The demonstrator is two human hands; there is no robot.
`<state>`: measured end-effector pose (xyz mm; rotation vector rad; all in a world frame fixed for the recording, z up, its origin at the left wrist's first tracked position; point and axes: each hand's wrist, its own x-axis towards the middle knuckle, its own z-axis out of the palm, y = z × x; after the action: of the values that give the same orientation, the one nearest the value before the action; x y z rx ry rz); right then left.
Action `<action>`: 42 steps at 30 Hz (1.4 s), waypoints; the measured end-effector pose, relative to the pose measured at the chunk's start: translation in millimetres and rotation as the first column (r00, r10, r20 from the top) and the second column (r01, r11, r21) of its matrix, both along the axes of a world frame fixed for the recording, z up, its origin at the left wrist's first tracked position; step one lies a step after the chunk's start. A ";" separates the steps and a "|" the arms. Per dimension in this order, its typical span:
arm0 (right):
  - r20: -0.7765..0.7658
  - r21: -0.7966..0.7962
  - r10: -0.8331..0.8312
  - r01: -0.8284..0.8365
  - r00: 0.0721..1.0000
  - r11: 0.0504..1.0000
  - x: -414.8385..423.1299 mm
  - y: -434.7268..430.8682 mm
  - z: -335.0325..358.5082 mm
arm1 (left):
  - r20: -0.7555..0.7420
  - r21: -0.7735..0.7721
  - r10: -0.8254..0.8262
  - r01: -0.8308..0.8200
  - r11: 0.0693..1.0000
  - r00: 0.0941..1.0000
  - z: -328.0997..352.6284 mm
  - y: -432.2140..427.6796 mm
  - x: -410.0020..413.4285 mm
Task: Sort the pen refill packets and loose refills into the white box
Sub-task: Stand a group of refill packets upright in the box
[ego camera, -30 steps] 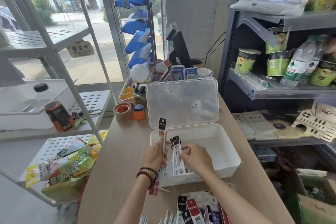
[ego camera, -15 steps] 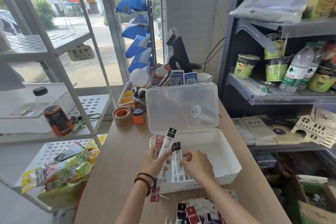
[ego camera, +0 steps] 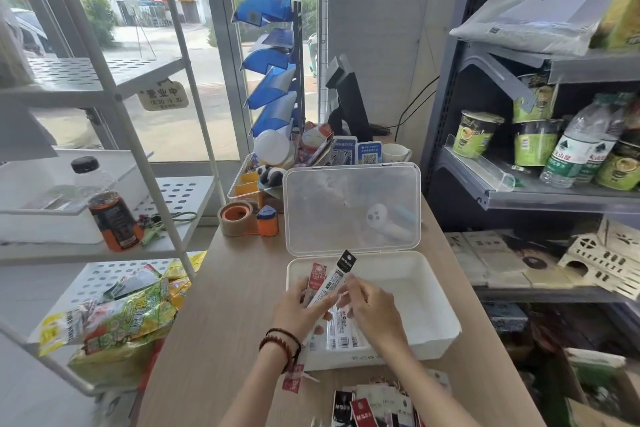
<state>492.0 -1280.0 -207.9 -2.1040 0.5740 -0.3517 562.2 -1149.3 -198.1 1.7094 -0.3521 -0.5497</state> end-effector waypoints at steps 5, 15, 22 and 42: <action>0.086 0.130 0.030 -0.041 0.996 0.991 0.0 -2.7 -0.4 | 0.066 0.016 -0.038 0.037 0.999 0.997 1.3 -0.2 -2.2; 0.189 0.431 -0.172 0.076 0.967 0.899 1.1 -7.8 5.5 | -0.012 -0.047 -0.034 0.033 0.998 0.999 -1.0 0.4 -0.5; 0.212 0.509 -0.307 0.163 0.928 0.845 2.7 -17.9 0.0 | -0.062 -0.099 0.017 -0.023 0.995 0.998 0.4 -1.2 -0.6; -0.058 0.173 -0.038 0.047 0.998 0.984 12.4 -22.1 -18.9 | -0.313 -0.213 0.063 -0.135 0.968 0.948 2.4 6.1 6.8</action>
<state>504.4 -1302.1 -226.7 -1.9397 0.6588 -0.2591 569.0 -1143.2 -195.7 1.3826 -0.1017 -0.6595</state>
